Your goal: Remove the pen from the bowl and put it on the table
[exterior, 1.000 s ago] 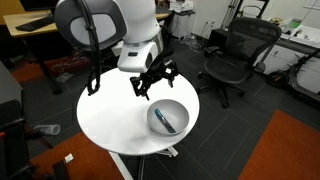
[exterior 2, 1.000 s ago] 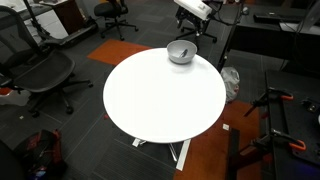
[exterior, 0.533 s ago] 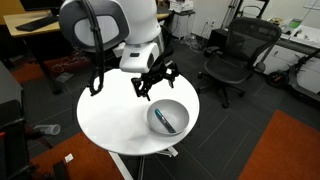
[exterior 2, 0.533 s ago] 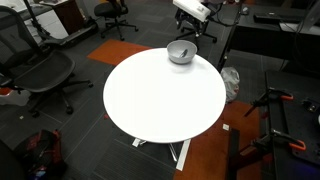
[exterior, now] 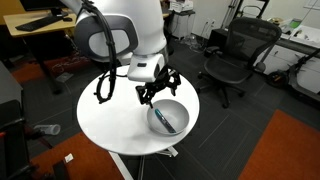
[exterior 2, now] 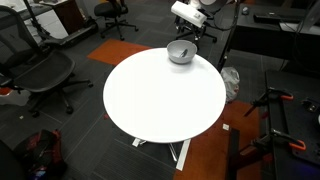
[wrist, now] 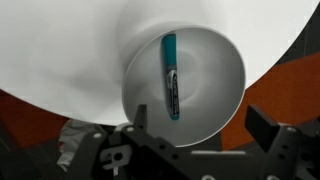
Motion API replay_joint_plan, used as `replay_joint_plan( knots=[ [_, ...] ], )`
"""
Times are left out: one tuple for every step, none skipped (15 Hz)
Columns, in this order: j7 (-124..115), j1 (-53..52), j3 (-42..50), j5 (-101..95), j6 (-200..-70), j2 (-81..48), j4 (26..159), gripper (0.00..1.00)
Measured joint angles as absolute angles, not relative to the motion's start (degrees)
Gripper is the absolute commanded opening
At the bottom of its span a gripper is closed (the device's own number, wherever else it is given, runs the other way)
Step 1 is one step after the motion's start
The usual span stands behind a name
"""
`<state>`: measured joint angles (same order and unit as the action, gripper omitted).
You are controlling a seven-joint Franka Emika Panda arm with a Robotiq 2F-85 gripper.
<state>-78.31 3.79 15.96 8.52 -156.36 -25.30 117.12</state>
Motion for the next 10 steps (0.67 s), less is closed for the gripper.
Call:
replay_joint_plan(
  knots=[
    [-78.5,3.8,16.4,8.1,-155.4,-26.3,116.1,1.0],
    [-78.7,3.8,16.8,7.7,-154.0,-27.3,114.9,1.0],
    [-78.9,3.8,17.1,7.4,-152.5,-28.3,113.7,1.0],
    [-78.9,3.8,17.2,7.3,-150.9,-29.2,112.5,1.0],
    [-78.9,3.9,17.3,7.3,-149.4,-30.2,111.2,1.0],
    [-78.9,4.0,17.3,7.3,-148.2,-31.1,110.0,1.0],
    [-78.9,4.0,17.3,7.3,-147.0,-31.9,108.8,1.0],
    [-78.9,4.0,17.3,7.3,-146.2,-32.7,107.8,1.0],
    [-78.9,4.1,17.3,7.3,-145.3,-33.4,106.8,1.0],
    [-78.9,4.1,17.3,7.3,-144.6,-34.0,106.0,1.0]
  ],
)
